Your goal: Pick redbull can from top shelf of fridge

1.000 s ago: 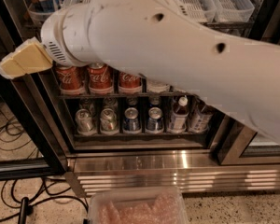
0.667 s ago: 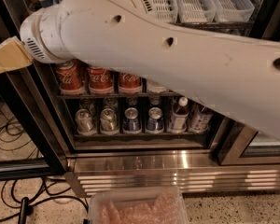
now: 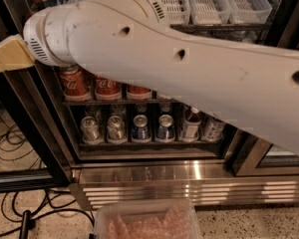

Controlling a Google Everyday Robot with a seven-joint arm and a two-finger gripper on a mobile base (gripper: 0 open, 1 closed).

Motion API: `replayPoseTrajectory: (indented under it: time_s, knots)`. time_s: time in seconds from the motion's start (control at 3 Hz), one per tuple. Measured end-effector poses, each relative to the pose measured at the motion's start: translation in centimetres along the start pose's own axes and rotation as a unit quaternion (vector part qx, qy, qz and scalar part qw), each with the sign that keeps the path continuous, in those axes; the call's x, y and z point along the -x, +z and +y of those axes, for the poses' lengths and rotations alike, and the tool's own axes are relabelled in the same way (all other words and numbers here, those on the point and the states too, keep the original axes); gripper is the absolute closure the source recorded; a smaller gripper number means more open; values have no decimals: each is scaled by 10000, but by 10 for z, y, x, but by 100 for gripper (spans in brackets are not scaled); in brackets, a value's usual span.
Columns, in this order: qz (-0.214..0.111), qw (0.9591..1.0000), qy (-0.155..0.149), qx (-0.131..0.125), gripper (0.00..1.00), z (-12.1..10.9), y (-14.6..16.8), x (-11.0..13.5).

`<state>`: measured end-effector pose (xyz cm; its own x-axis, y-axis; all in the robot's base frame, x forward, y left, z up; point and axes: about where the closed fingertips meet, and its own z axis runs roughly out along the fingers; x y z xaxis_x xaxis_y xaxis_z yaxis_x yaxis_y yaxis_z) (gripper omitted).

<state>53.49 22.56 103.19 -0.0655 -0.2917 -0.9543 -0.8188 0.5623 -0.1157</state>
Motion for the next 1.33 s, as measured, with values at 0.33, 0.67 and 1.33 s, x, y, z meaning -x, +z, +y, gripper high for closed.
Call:
replayPoseTrajectory:
  time_s: [0.33,0.67,1.33]
  knots:
    - [-442,9977,65,-503,0,-33,-18,8]
    - [-750,9923,193,-964,0,-72,-49,18]
    - [-932,9852,528,-1338,0,-100,-79,31]
